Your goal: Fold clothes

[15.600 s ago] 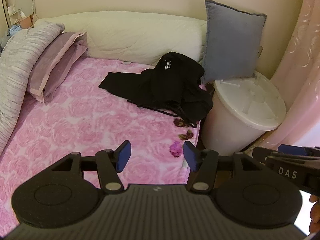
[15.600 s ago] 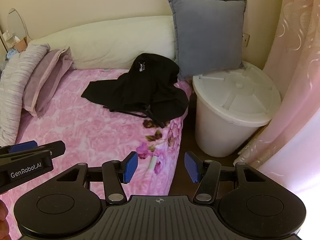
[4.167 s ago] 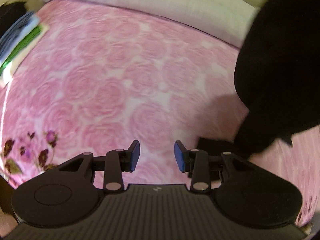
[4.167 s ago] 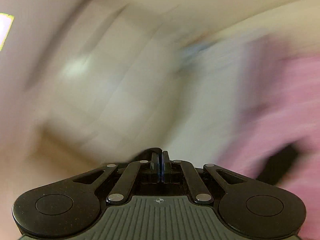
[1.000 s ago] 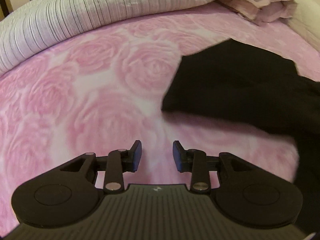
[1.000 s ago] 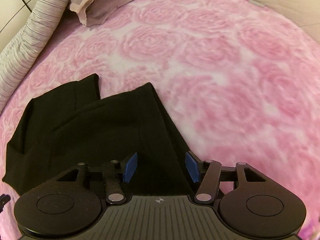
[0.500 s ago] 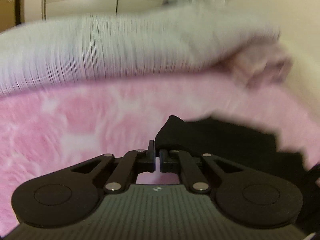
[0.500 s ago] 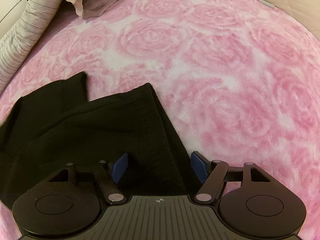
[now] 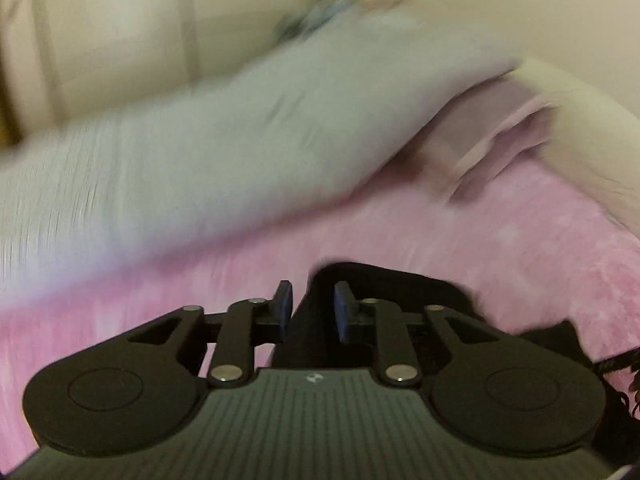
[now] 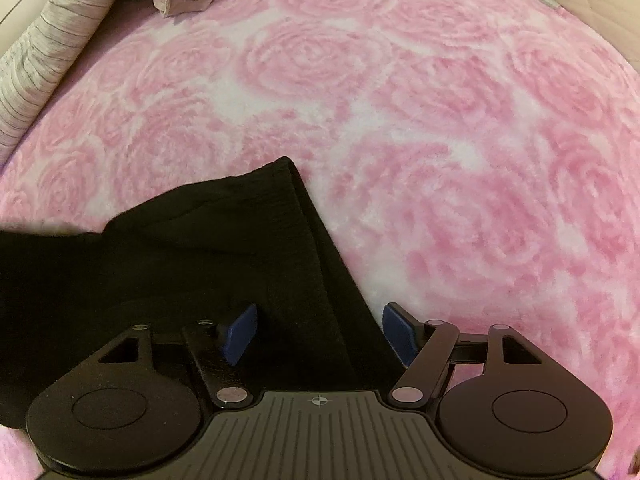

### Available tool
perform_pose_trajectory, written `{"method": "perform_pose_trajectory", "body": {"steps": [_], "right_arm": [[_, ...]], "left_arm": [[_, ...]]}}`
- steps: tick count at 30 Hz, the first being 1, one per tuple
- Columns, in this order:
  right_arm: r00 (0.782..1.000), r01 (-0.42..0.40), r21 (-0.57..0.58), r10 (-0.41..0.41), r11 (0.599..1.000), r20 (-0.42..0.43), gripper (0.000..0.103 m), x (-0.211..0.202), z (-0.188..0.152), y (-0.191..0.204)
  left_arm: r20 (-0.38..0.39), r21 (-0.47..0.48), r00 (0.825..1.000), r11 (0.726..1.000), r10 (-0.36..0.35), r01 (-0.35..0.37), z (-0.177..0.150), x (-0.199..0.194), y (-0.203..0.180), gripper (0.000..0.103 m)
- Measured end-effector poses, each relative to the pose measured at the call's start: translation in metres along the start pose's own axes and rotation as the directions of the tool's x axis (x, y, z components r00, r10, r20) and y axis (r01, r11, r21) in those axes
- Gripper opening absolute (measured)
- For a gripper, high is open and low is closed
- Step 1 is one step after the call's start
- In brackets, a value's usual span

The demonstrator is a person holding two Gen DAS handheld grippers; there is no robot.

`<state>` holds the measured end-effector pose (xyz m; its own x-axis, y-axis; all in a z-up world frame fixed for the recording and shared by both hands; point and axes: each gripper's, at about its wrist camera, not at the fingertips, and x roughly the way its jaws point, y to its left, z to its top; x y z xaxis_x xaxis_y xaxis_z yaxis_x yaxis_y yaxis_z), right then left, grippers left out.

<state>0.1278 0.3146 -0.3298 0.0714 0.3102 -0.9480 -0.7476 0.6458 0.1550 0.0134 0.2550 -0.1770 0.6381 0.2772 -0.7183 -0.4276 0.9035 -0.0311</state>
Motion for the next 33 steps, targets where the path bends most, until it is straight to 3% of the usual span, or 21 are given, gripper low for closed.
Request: {"method": "perform_pose_trajectory", "body": {"steps": [3, 6, 8, 11, 14, 17, 19, 21, 24, 26, 29, 31, 33], "right_arm": [[1.000, -0.019, 0.034, 0.019, 0.999, 0.001, 0.071, -0.002, -0.004, -0.011], [1.000, -0.015, 0.039, 0.014, 0.999, 0.009, 0.071, -0.004, -0.008, -0.012], [1.000, 0.001, 0.029, -0.001, 1.000, 0.016, 0.071, -0.005, -0.011, -0.009], [0.999, 0.023, 0.024, -0.023, 0.999, 0.023, 0.072, -0.004, -0.013, -0.005], [0.999, 0.041, 0.026, -0.041, 0.999, 0.021, 0.072, -0.003, -0.012, -0.002], [0.999, 0.047, 0.022, -0.048, 0.999, 0.021, 0.072, -0.002, -0.013, -0.002], [0.999, 0.049, 0.026, -0.049, 0.998, 0.020, 0.072, -0.002, -0.013, -0.002], [0.999, 0.051, 0.030, -0.052, 0.998, 0.017, 0.072, -0.003, -0.013, -0.001], [0.998, 0.057, 0.031, -0.058, 0.998, 0.012, 0.072, -0.004, -0.012, 0.000], [0.998, 0.064, 0.030, -0.064, 0.997, 0.011, 0.072, -0.005, -0.012, 0.001], [0.996, 0.085, 0.016, -0.085, 0.996, 0.025, 0.072, -0.006, -0.011, 0.007], [0.994, 0.104, -0.003, -0.103, 0.995, 0.042, 0.072, -0.008, -0.011, 0.013], [0.991, 0.119, -0.029, -0.117, 0.992, 0.065, 0.072, -0.012, -0.012, 0.020]], "left_arm": [[-0.107, -0.089, 0.992, 0.993, 0.072, -0.082, -0.059, -0.003, 0.028, 0.032], [-0.246, -0.119, 0.965, 0.985, 0.093, -0.125, -0.115, -0.002, 0.030, 0.032], [-0.283, -0.188, 0.959, 0.979, 0.017, -0.073, -0.141, -0.005, 0.020, 0.032], [-0.265, -0.314, 0.953, 0.948, -0.143, 0.055, -0.162, -0.001, -0.006, 0.035], [-0.213, -0.402, 0.965, 0.914, -0.152, 0.055, -0.169, 0.016, -0.024, 0.042], [-0.187, -0.502, 0.978, 0.865, -0.094, -0.013, -0.166, 0.043, -0.024, 0.037], [-0.187, -0.537, 0.979, 0.843, -0.076, -0.037, -0.163, 0.053, -0.014, 0.005], [-0.174, -0.510, 0.984, 0.858, -0.027, -0.067, -0.150, 0.039, 0.001, 0.005], [-0.053, -0.423, 0.990, 0.895, 0.129, -0.140, -0.105, -0.009, 0.034, 0.004], [0.021, -0.376, 0.972, 0.903, 0.234, -0.209, -0.066, -0.035, 0.065, 0.004], [0.101, -0.296, 0.924, 0.898, 0.368, -0.325, -0.010, -0.057, 0.107, 0.007], [0.066, -0.216, 0.901, 0.887, 0.429, -0.407, 0.021, -0.039, 0.120, 0.017], [0.010, -0.155, 0.881, 0.871, 0.473, -0.466, 0.024, -0.017, 0.135, 0.028]]}}
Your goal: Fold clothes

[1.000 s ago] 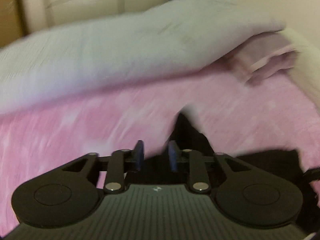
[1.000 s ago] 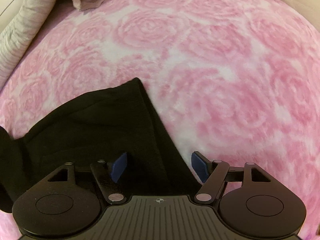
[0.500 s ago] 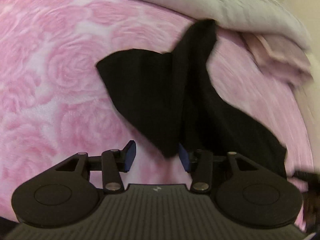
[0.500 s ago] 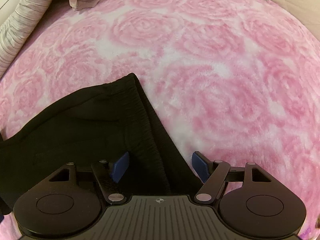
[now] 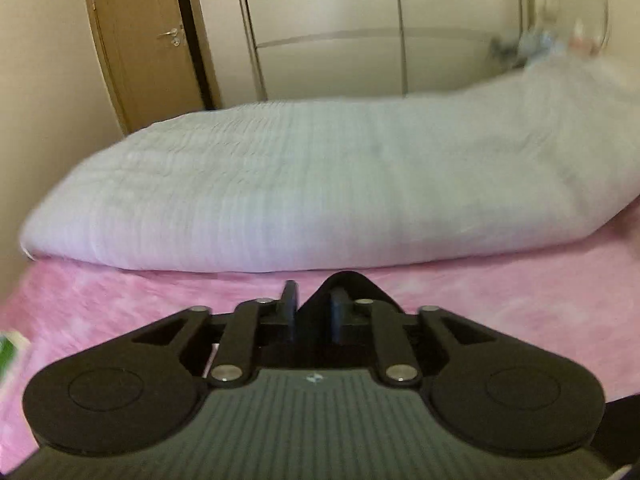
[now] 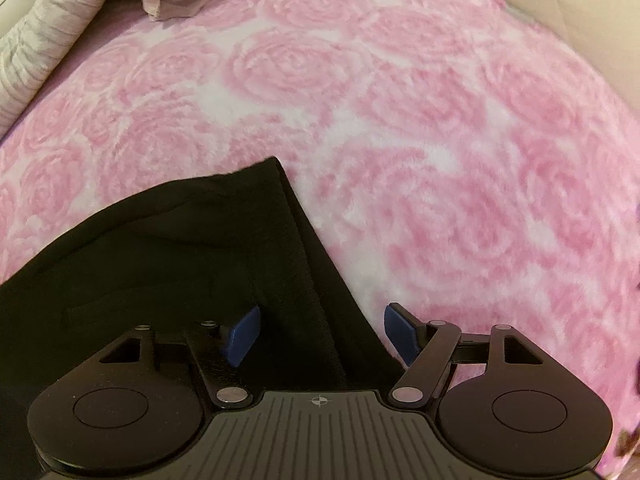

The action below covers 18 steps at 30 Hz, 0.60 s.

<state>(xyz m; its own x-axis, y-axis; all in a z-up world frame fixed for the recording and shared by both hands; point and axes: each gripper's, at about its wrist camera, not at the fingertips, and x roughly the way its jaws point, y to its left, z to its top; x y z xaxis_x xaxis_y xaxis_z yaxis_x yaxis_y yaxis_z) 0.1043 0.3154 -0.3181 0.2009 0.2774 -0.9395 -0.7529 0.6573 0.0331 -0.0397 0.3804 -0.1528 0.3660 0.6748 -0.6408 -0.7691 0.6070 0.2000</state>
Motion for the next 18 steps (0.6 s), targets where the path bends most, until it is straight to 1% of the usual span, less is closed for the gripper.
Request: {"method": "perform_pose_trajectory", "body": {"steps": [1, 3, 5, 6, 8, 9, 11, 12, 13, 14, 16, 18], "right_arm": [[1.000, 0.007, -0.014, -0.007, 1.000, 0.012, 0.072, -0.003, 0.000, 0.003], [0.999, 0.014, -0.037, -0.013, 0.999, 0.034, 0.072, -0.008, 0.000, 0.006], [0.998, 0.028, -0.056, -0.025, 0.998, 0.060, 0.072, -0.013, 0.000, 0.007], [0.997, 0.040, -0.058, -0.036, 0.998, 0.069, 0.072, -0.015, 0.000, 0.006], [0.996, 0.060, -0.043, -0.057, 0.997, 0.074, 0.072, -0.017, -0.002, 0.002], [0.996, 0.065, -0.031, -0.062, 0.997, 0.071, 0.072, -0.018, -0.004, -0.001], [0.996, 0.072, -0.007, -0.071, 0.997, 0.061, 0.072, -0.021, -0.009, -0.005], [0.996, 0.075, 0.006, -0.076, 0.997, 0.057, 0.072, -0.023, -0.012, -0.007], [0.995, 0.079, 0.015, -0.079, 0.997, 0.054, 0.072, -0.025, -0.014, -0.009], [0.995, 0.081, 0.019, -0.082, 0.997, 0.053, 0.072, -0.028, -0.017, -0.009], [0.995, 0.087, 0.020, -0.088, 0.996, 0.055, 0.072, -0.033, -0.025, -0.007], [0.994, 0.092, 0.017, -0.093, 0.996, 0.061, 0.072, -0.040, -0.034, -0.003]], "left_arm": [[-0.031, 0.027, 0.999, 0.999, 0.031, -0.030, -0.007, 0.010, 0.001, 0.032], [-0.116, 0.063, 0.990, 0.995, 0.085, -0.078, -0.033, 0.026, 0.004, 0.032], [-0.231, 0.049, 0.967, 0.994, 0.106, -0.097, -0.071, 0.038, 0.007, 0.032], [-0.295, 0.009, 0.950, 0.995, 0.099, -0.101, -0.092, 0.043, 0.011, 0.032], [-0.420, -0.094, 0.905, 0.988, 0.070, -0.119, -0.138, 0.051, 0.023, 0.032], [-0.456, -0.148, 0.888, 0.980, 0.053, -0.135, -0.157, 0.053, 0.031, 0.032], [-0.508, -0.250, 0.861, 0.953, 0.021, -0.171, -0.190, 0.054, 0.048, 0.032], [-0.521, -0.297, 0.853, 0.937, 0.002, -0.184, -0.203, 0.055, 0.054, 0.032], [-0.517, -0.348, 0.856, 0.918, -0.018, -0.191, -0.211, 0.055, 0.061, 0.032], [-0.497, -0.402, 0.867, 0.895, -0.038, -0.191, -0.214, 0.057, 0.068, 0.032], [-0.438, -0.508, 0.896, 0.842, -0.073, -0.180, -0.214, 0.064, 0.082, 0.034], [-0.372, -0.607, 0.923, 0.779, -0.101, -0.159, -0.209, 0.077, 0.095, 0.039]]}}
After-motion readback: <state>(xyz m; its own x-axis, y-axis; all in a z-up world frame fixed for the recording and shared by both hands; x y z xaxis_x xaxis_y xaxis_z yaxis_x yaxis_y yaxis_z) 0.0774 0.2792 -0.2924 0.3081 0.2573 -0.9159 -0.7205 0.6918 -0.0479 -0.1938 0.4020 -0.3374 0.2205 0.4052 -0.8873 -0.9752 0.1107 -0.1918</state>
